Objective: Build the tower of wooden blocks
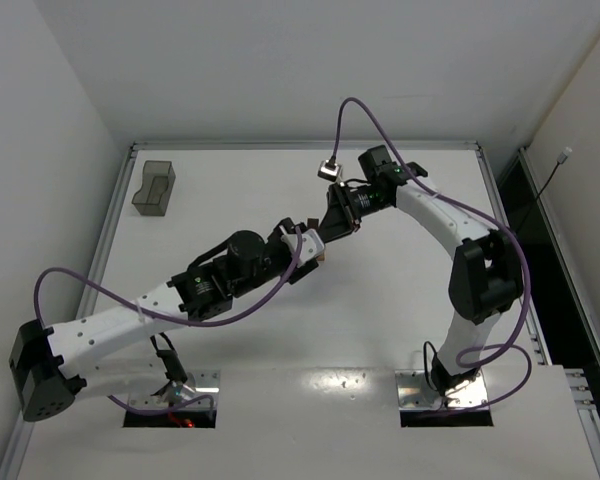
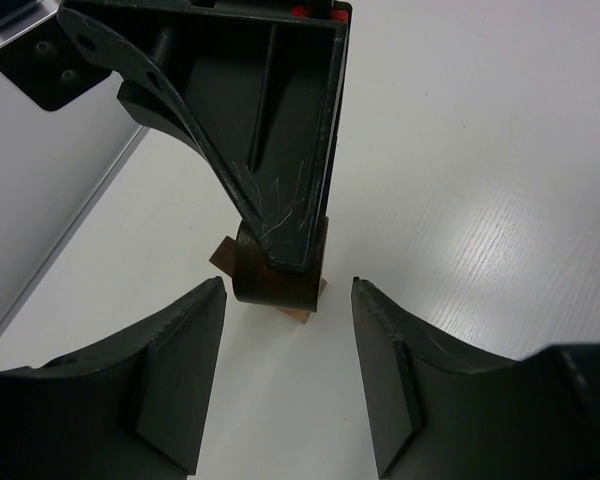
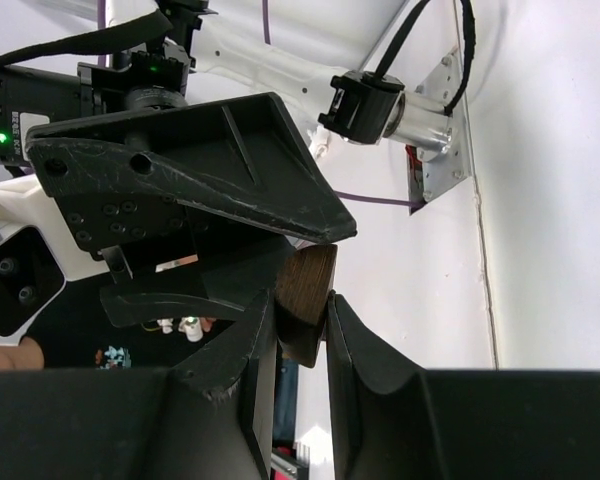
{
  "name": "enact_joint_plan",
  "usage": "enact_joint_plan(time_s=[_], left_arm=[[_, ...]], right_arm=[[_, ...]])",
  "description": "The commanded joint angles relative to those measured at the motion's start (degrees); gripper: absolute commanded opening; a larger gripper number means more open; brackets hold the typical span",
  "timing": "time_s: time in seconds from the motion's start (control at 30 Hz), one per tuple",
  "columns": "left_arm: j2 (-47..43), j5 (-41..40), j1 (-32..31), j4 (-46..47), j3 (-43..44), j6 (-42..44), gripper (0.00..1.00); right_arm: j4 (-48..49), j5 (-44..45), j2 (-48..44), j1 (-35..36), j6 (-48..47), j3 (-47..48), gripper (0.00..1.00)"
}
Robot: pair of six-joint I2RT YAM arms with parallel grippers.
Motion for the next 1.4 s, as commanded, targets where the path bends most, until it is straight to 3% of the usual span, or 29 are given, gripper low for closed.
enact_joint_plan(time_s=[0.0,0.67,0.7,0.9,1.13,1.23,1.37], left_arm=[[0.5,0.5,-0.8,3.3,0.7,-0.7,0.50],[-0.6,-1.2,-1.3,3.3,0.7,-0.7,0.48],[-0.6,-1.2,-1.3,3.3,0.7,-0.7,0.47],[-0.6,-1.7,-1.3,3.3,0.7,-0.7,0.15],[0.0,-1.2,-1.3,3.3,0.7,-0.7,0.12],[0.0,-1.2,-1.3,3.3,0.7,-0.7,0.00],[0.0,-1.7,-1.3,3.3,0.7,-0.7,0.00]], right_arm=[[2.2,-8.3,-0.7,0.2,-0.2,1.2,0.00],[4.3,-8.3,1.5,0.2,1.6,-2.2,0.00],[4.3,-8.3,1.5,0.2,1.6,-2.2,0.00],[4.3,-8.3,1.5,0.2,1.6,-2.2,0.00],[4.9,-8.3,1.5,0.7,1.6,-1.7,0.00],[4.9,-8.3,1.5,0.7,1.6,-1.7,0.00],[4.9,-8.3,1.0,0.7,1.6,-1.7,0.00]])
